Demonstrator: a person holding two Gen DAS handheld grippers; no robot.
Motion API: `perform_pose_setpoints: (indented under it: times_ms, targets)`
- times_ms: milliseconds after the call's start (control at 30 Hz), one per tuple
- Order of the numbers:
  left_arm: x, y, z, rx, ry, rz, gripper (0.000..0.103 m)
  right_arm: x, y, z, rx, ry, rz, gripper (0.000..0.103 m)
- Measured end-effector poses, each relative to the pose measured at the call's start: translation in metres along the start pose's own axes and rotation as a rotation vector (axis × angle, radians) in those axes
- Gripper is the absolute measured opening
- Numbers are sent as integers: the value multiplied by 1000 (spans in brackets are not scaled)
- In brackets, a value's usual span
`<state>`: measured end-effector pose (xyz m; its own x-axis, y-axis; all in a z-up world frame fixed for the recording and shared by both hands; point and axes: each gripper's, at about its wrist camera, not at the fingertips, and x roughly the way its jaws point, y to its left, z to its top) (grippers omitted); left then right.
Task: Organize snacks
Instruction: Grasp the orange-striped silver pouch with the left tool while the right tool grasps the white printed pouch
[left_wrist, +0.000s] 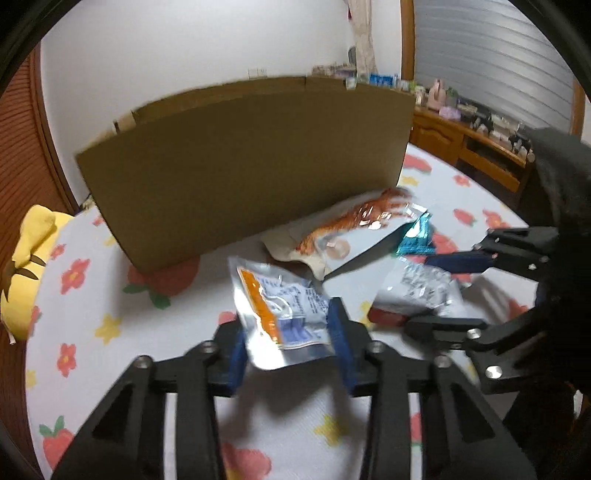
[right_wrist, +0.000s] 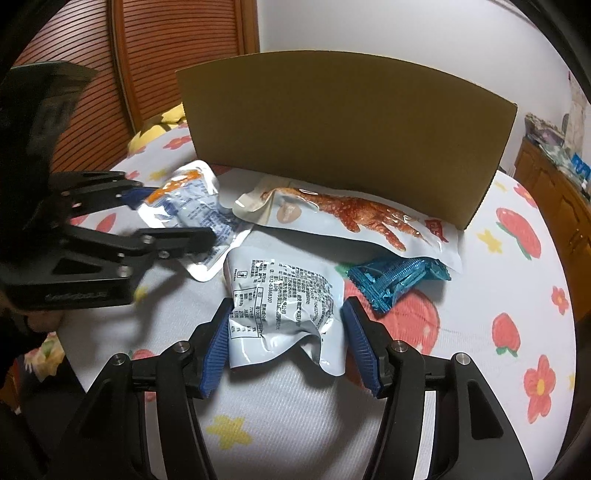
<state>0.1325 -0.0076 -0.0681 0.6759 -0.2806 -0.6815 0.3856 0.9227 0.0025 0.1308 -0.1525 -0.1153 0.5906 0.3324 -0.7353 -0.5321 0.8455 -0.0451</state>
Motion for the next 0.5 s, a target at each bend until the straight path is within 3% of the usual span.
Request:
perform_pose_setpoints:
  times_ms: [33,500]
  targets:
    - [-3,1,0,-9,-4,-12,23,0,0,0,0,0,0,60]
    - [-21,3,3,-53,-66,-17,13,-2,3,-3,-1,-18,-12,59]
